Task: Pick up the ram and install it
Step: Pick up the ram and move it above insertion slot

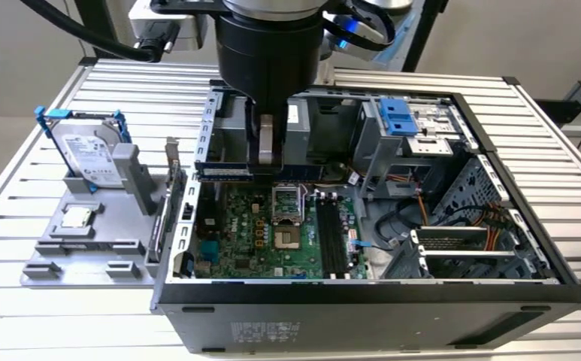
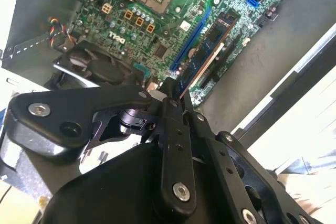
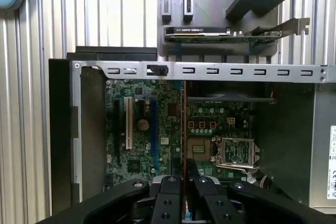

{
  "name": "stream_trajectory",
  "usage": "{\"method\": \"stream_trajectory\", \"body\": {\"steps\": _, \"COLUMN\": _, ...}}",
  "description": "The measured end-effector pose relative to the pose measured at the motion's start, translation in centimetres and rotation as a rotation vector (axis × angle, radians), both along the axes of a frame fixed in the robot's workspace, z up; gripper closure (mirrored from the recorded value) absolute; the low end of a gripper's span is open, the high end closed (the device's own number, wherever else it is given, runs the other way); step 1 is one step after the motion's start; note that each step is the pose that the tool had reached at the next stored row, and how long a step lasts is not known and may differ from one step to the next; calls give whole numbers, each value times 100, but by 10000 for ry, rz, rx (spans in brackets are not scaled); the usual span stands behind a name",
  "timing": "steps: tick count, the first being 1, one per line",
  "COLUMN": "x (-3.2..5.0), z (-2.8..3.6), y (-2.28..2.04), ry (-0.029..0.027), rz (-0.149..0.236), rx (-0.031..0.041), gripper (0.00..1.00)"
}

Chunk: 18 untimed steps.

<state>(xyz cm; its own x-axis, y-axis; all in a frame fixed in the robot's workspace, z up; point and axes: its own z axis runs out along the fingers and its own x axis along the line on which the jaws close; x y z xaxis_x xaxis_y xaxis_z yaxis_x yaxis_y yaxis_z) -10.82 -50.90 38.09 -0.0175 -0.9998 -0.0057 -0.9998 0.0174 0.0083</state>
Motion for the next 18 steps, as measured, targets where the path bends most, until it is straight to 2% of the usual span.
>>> {"method": "stream_trajectory", "body": {"steps": 18, "x": 175, "z": 0, "y": 0, "ry": 0, "rz": 0, "rx": 0, "gripper": 100}}
